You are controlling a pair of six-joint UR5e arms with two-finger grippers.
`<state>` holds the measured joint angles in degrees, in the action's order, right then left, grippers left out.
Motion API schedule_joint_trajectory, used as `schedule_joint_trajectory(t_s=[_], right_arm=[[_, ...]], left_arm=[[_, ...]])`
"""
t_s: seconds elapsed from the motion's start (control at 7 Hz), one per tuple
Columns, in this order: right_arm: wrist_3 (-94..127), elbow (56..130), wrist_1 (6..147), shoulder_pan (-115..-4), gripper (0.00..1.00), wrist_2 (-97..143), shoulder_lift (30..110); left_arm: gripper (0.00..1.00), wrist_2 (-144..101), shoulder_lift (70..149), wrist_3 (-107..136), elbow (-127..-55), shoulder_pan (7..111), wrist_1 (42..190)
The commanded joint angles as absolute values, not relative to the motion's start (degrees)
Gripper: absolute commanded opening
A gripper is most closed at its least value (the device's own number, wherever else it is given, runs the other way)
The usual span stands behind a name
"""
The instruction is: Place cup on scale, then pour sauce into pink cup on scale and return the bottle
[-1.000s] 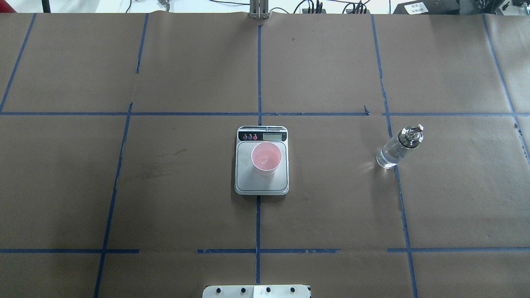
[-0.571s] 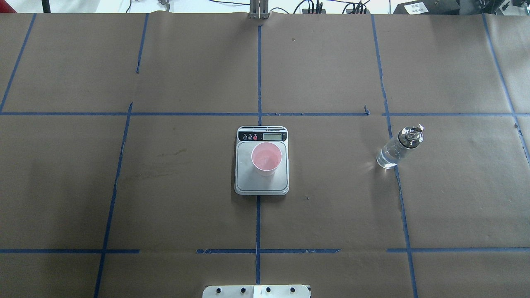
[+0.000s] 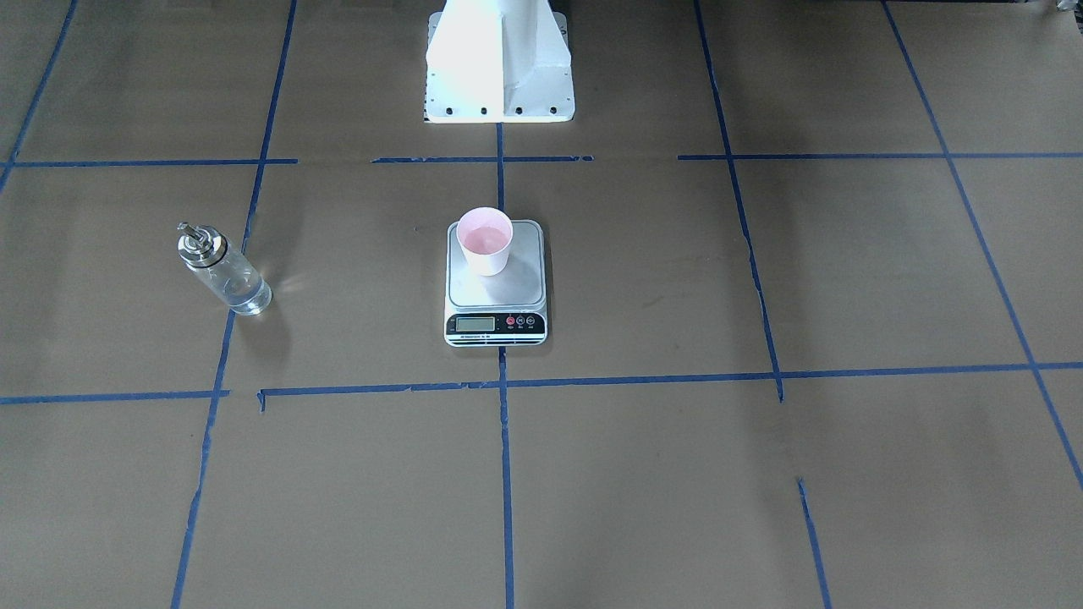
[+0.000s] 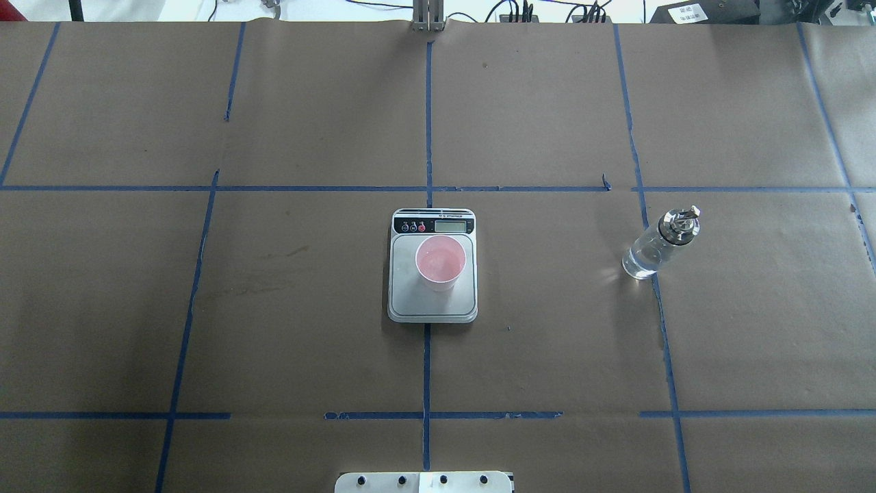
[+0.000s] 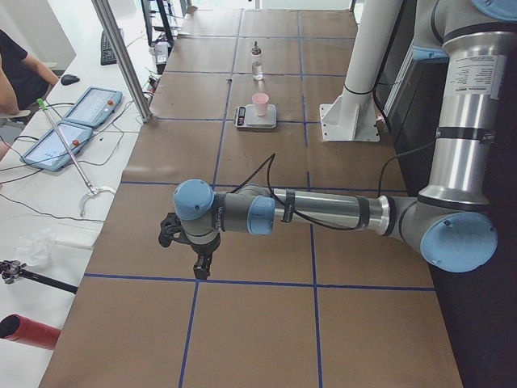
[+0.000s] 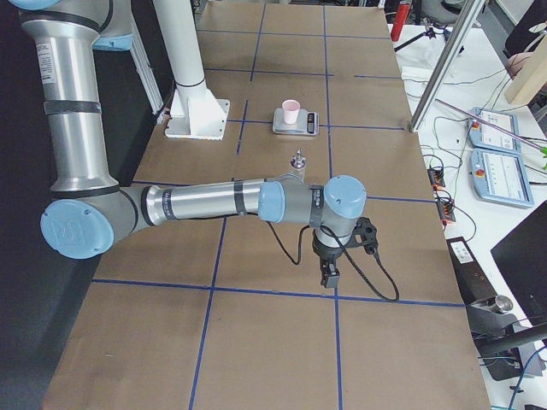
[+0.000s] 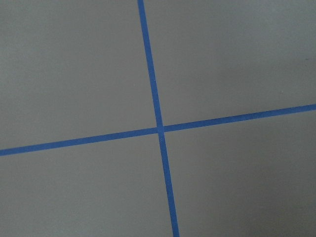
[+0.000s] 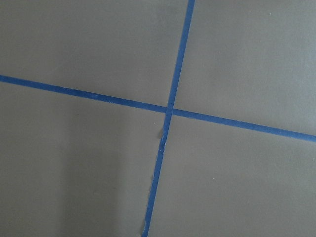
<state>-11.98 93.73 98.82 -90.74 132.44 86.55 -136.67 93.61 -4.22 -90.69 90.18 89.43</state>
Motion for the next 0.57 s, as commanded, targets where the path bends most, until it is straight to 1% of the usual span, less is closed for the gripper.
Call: schedule_joint_trajectory(t_s=[0.0, 0.29, 0.43], right_arm=[[-11.69, 93.08, 97.65, -90.70, 1.00, 133.93, 87.28], [-11.78, 93.77, 98.08, -90.79, 1.00, 134.91, 87.63], [-11.78, 92.91, 98.09, -90.79, 1.00, 135.09, 87.45]], left_arm=[[1.00, -136.84, 93.43, -4.22, -90.35, 90.26, 89.47], [1.00, -136.84, 92.47, -4.22, -90.18, 90.26, 89.56], [1.00, -136.93, 92.11, -4.22, -90.87, 90.26, 89.56]])
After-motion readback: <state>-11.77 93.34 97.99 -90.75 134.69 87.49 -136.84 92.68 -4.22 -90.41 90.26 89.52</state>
